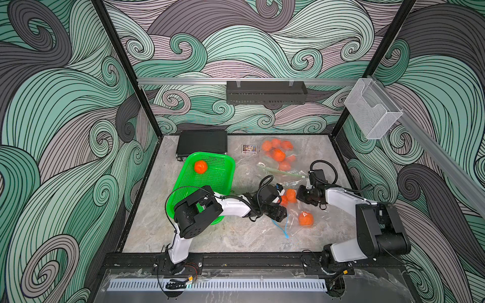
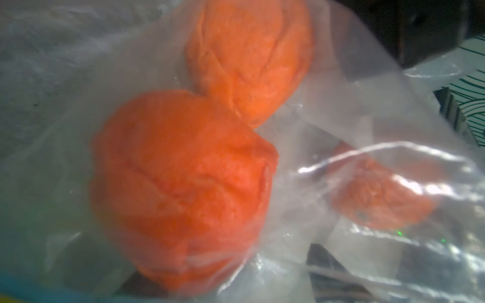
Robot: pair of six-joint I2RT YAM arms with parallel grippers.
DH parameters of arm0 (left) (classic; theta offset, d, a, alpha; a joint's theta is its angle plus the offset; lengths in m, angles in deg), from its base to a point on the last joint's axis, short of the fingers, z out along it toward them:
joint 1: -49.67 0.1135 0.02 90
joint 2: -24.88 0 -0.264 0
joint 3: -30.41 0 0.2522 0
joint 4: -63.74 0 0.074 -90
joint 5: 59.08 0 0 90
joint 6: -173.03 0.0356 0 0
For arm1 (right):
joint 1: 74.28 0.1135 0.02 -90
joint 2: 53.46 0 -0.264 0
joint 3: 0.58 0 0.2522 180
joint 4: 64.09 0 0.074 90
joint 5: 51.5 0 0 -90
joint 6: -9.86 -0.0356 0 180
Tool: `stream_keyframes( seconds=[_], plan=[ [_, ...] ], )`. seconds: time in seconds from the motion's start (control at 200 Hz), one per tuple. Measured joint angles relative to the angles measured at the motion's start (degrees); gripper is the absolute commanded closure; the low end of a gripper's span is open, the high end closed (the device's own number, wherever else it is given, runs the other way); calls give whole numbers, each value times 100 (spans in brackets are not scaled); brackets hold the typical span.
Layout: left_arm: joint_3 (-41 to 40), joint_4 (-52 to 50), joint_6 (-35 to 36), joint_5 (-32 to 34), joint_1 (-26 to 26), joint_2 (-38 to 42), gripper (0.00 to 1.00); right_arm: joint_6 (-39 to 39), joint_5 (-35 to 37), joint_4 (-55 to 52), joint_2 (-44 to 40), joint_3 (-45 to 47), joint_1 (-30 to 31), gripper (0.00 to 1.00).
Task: Open the zip-top bag and take out the orange
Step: Pick up the orange from the zipper food storage bag.
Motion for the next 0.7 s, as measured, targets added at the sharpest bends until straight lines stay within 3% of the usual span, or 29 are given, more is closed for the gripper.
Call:
stream_keyframes(
  seconds=[0.7],
  plan=[
    [1290, -1281, 562, 785, 68, -175, 12, 55, 348, 352, -238, 356, 361, 90]
  ],
)
